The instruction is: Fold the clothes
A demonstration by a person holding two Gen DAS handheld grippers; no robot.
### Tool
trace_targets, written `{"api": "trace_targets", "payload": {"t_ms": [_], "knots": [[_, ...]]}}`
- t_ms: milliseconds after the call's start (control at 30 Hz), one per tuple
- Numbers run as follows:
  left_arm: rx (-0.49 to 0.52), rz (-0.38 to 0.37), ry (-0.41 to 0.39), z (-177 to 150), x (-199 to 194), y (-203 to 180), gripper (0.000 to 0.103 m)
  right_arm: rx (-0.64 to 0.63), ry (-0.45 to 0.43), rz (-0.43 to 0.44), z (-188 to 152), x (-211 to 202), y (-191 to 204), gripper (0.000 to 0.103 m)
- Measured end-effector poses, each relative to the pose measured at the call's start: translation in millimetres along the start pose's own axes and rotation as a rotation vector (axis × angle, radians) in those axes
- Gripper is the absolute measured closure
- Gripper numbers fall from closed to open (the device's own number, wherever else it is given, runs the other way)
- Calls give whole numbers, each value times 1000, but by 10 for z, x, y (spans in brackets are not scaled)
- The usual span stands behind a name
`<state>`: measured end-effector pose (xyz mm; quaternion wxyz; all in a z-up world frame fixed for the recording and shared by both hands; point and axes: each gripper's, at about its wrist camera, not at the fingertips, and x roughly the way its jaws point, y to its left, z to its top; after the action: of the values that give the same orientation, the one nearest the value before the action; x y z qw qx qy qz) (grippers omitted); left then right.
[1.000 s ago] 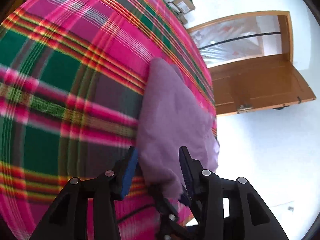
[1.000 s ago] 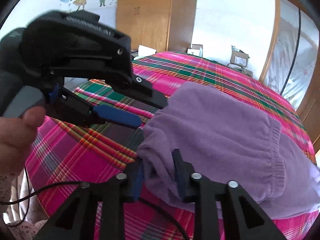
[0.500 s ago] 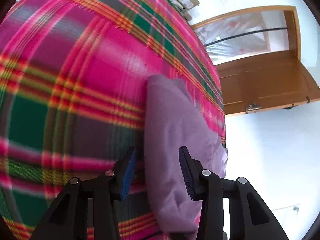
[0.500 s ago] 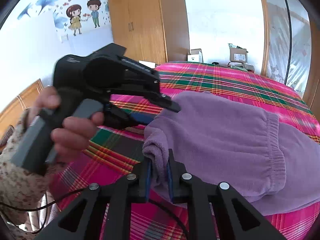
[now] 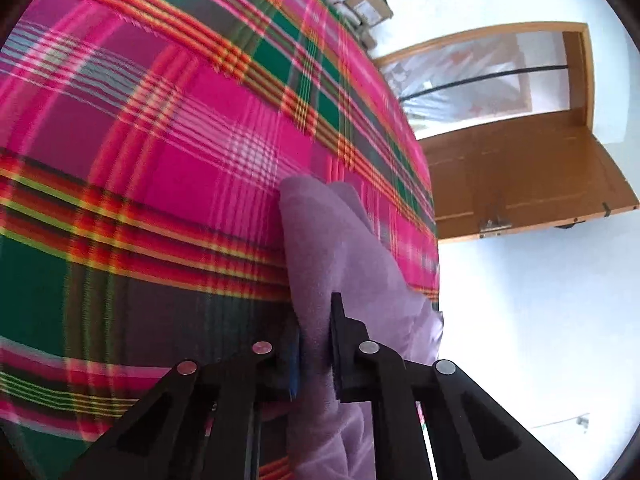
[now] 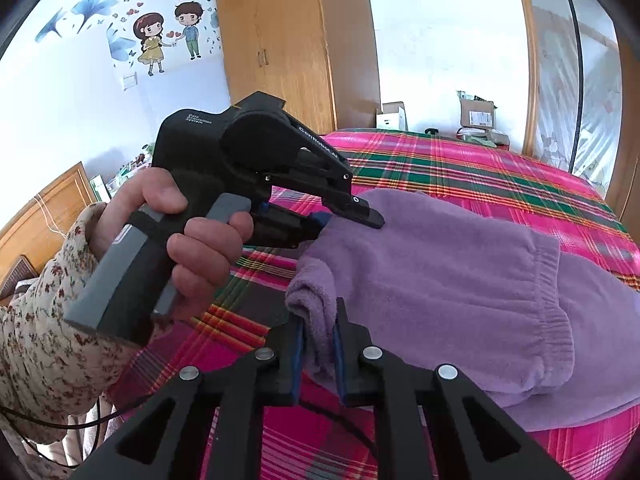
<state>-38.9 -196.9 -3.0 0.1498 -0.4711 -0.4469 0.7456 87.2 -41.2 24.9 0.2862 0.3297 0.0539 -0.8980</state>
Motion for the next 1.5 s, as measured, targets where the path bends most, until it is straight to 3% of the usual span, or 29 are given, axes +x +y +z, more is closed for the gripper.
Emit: {"api": "trace_targets", "payload": {"t_ms": [300,667,733,800,900,933,1000,1233,1500], "knots": [[-4,-15,-55,92,-98,11,93,-15,-4,-14,119,111,66,92],[-58,-25,6,171,161,17,88,11,-6,2,125,110,14,92],[-67,-31,33,194,223,26,88,10,-2,4,117,121,13,92],[-83,-39,80,204,333,25,79,10,1,3,104,127,23,92],[-83,-63,120,212,448,4,78,11,3,-1,93,135,42,92],[-64,-53,107,206,447,-18,79,10,2,-3,97,136,47,92],[-22,-33,81,198,414,-73,93,6,1,-9,103,132,61,92],[5,-39,19,209,169,-126,93,-26,-8,-4,141,115,200,92],[-2,-4,-54,242,-267,61,93,-94,0,77,222,209,524,92]]}}
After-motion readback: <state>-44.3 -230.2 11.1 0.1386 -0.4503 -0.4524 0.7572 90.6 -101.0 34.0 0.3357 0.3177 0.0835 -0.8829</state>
